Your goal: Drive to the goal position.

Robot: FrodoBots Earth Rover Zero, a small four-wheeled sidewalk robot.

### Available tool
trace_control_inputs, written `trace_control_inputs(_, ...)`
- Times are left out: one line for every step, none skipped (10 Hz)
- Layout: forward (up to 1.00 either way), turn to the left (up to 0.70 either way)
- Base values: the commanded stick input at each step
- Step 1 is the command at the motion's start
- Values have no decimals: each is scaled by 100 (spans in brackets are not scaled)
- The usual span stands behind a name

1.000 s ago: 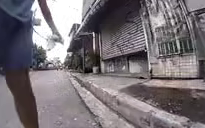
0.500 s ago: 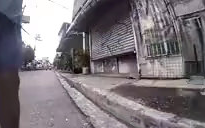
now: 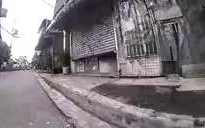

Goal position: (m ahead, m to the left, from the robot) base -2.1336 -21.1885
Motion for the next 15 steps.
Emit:
trace_control_inputs(0, -45)
trace_control_inputs(0, -45)
trace_control_inputs(0, -45)
trace_control_inputs(0, -45)
trace_control_inputs(0, -45)
trace_control_inputs(0, -45)
trace_control_inputs(0, -45)
trace_control_inputs(0, -45)
trace_control_inputs(0, -45)
trace_control_inputs(0, -45)
trace_control_inputs(0, -45)
trace_control_inputs(0, -45)
trace_control_inputs(0, -45)
trace_control_inputs(0, -45)
trace_control_inputs(0, -45)
